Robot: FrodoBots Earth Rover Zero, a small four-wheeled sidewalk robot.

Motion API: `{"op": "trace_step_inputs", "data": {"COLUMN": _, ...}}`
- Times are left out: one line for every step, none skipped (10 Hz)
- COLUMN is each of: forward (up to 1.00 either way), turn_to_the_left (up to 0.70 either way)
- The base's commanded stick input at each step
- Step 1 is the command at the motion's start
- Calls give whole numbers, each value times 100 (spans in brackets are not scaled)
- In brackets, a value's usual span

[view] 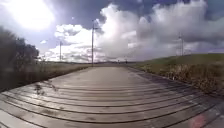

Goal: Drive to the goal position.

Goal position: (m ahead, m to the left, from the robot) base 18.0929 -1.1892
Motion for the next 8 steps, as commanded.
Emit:
{"op": "trace_step_inputs", "data": {"forward": 0, "turn_to_the_left": 0}}
{"op": "trace_step_inputs", "data": {"forward": 0, "turn_to_the_left": 0}}
{"op": "trace_step_inputs", "data": {"forward": 85, "turn_to_the_left": 0}}
{"op": "trace_step_inputs", "data": {"forward": 85, "turn_to_the_left": 0}}
{"op": "trace_step_inputs", "data": {"forward": 85, "turn_to_the_left": 0}}
{"op": "trace_step_inputs", "data": {"forward": 85, "turn_to_the_left": 0}}
{"op": "trace_step_inputs", "data": {"forward": 85, "turn_to_the_left": 0}}
{"op": "trace_step_inputs", "data": {"forward": 85, "turn_to_the_left": 0}}
